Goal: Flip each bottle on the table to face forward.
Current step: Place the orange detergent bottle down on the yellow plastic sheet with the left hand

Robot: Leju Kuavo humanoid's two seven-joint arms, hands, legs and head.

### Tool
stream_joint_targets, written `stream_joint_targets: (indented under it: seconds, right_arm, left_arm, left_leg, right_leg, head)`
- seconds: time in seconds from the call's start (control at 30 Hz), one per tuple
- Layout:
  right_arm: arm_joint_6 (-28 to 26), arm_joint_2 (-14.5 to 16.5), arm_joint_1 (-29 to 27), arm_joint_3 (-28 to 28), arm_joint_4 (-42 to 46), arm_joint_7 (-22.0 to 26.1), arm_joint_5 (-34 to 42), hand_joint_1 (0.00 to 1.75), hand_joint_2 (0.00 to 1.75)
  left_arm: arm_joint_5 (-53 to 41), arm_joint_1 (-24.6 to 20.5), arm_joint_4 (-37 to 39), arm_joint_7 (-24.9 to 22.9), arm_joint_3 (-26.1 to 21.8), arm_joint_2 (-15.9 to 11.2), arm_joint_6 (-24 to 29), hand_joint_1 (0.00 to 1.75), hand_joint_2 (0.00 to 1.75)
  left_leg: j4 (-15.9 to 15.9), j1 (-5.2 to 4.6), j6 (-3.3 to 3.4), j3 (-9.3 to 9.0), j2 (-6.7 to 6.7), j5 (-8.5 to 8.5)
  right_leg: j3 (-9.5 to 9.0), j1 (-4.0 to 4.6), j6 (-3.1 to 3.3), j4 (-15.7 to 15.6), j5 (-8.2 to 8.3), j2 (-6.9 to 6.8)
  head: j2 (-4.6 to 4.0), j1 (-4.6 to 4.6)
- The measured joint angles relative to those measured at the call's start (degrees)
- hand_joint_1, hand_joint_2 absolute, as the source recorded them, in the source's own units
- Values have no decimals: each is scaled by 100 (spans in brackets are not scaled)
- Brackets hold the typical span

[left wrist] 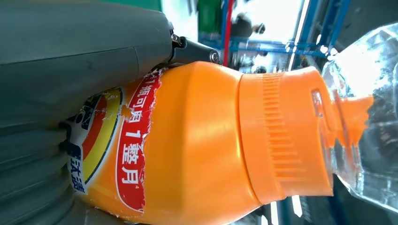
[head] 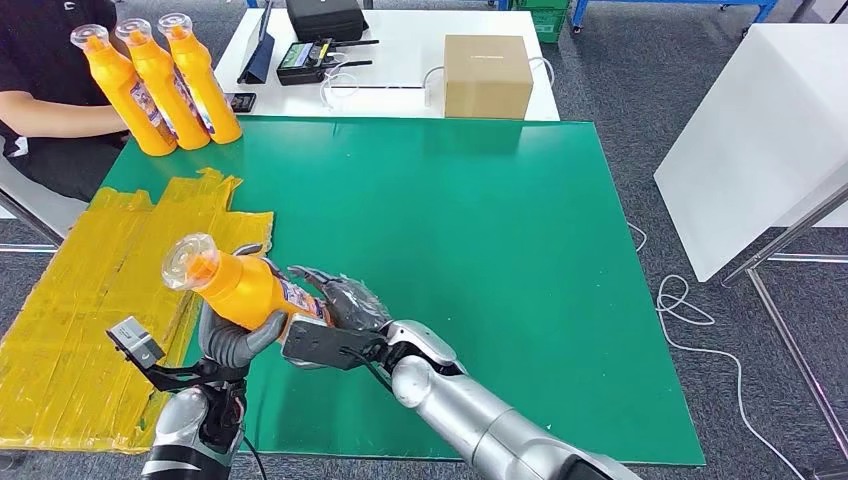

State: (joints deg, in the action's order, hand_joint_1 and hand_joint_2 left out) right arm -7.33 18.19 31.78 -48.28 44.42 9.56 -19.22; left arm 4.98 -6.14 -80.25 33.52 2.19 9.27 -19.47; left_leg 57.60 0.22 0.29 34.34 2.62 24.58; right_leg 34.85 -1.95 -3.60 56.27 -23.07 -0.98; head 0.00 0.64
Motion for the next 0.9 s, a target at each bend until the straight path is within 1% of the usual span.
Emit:
stream_joint_targets:
  seconds: [0.07,0.13,0.2,0.27,0.3,0.33,0.47,0.53,0.63,0.7,0.8,0.9]
  right_arm:
    - [-296,-113,-270,316,489,170,-241,0,0]
    - [-441,-226,-544,685,1065,303,-375,0,0]
    - [-448,-328,-766,1054,1600,390,-384,0,0]
    - [-365,-424,-886,1410,2044,473,-260,0,0]
    - [-307,-466,-910,1573,2230,511,-179,0,0]
    - [-251,-502,-918,1717,2384,536,-113,0,0]
    - [-187,-594,-960,2065,2789,607,-3,0,0]
    - [-202,-629,-1014,2145,2947,673,96,0,0]
    - [-207,-698,-1067,2199,3144,726,307,0,0]
    - [-210,-768,-1088,2221,3238,757,445,0,0]
    - [-218,-848,-1116,2240,3314,855,594,0,0]
    - [-242,-914,-1170,2237,3395,951,651,0,0]
  left_arm:
    - [-590,0,-111,113,-43,-36,599,175,175]
    - [-1326,-6,-204,175,-123,-93,1378,175,175]
    - [-2219,-44,-248,171,-215,-179,2329,175,175]
    - [-3297,-138,-220,119,-317,-322,3417,175,175]
    - [-3736,-202,-176,95,-369,-408,3858,175,175]
    - [-4020,-268,-118,83,-419,-495,4161,175,175]
    - [-4514,-443,112,7,-564,-770,4662,175,175]
    - [-5196,-556,329,-214,-573,-891,5114,175,175]
    - [-6398,-779,872,-552,-571,-1105,5738,175,175]
    - [-6980,-955,1295,-724,-565,-1223,5891,175,175]
    - [-7797,-1212,2045,-935,-536,-1341,5918,175,175]
    - [-8263,-1361,2698,-1045,-408,-1416,5922,175,175]
  left_leg:
    - [0,0,0,1,-3,0]
    - [0,0,0,2,-4,1]
    - [0,0,0,2,-5,1]
    - [0,1,0,3,-3,0]
    - [0,1,0,2,-2,0]
    - [0,1,0,0,0,-1]
    - [0,1,1,-3,3,-4]
    - [0,1,1,-2,1,-5]
    - [0,0,1,-1,8,-4]
    - [1,0,1,0,10,-4]
    - [1,0,1,1,7,-4]
    - [1,-1,1,1,10,-4]
  right_leg:
    - [0,0,0,0,0,-1]
    - [2,0,0,-1,0,-1]
    - [2,0,0,-1,0,-1]
    - [3,1,0,0,0,0]
    - [3,1,0,0,1,0]
    - [2,1,1,0,1,1]
    - [1,1,0,1,2,1]
    - [1,1,0,1,2,-1]
    - [4,0,-1,1,2,4]
    - [5,0,-1,0,3,5]
    - [5,0,-1,0,3,4]
    - [5,0,-2,1,3,6]
  head:
    - [0,-1]
    - [0,2]
    - [0,2]
    - [0,1]
    - [0,1]
    - [0,1]
    - [0,1]
    - [0,0]
    - [0,1]
    - [0,0]
    - [0,1]
    - [0,1]
